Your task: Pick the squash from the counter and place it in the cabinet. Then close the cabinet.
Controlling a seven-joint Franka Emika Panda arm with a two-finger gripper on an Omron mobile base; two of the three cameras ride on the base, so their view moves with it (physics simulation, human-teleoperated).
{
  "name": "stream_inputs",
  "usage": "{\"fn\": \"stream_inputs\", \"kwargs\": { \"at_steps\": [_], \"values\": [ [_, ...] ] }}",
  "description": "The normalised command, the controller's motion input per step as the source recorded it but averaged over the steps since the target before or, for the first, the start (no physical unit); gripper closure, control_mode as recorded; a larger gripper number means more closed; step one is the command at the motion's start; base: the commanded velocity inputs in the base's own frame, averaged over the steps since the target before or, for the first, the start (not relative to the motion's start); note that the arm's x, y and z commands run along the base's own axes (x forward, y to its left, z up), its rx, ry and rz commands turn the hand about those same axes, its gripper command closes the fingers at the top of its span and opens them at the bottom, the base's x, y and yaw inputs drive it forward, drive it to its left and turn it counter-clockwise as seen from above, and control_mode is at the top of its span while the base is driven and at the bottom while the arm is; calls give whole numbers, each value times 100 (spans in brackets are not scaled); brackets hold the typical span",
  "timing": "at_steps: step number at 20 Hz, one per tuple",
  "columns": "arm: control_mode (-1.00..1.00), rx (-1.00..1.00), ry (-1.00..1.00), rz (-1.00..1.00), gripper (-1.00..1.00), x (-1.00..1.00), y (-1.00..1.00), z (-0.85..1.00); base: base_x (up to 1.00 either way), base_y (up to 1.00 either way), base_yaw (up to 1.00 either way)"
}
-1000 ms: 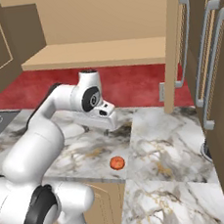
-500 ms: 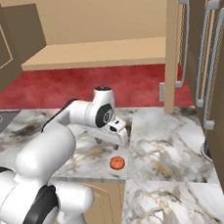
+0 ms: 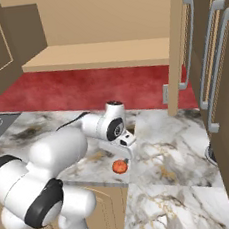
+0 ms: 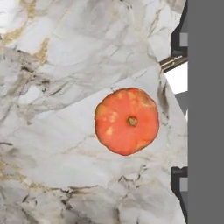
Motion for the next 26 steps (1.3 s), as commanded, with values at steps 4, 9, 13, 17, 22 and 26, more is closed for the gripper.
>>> {"fn": "stream_inputs", "kwargs": {
  "at_steps": [4, 9, 13, 17, 22, 26],
  "values": [
    [-100, 0, 8, -1, -100, 20, -11, -50, 0, 0, 0],
    [-100, 0, 3, 0, -100, 22, 0, -53, 0, 0, 0],
    [-100, 0, 5, 0, -100, 3, -1, -52, 0, 0, 0],
    [-100, 0, 5, 0, 100, 0, 0, -53, 0, 0, 0],
    [-100, -3, 2, 1, 100, -10, 4, -11, 0, 0, 0],
    [-100, -1, -37, 2, 100, -41, 0, 76, 0, 0, 0]
  ]
}}
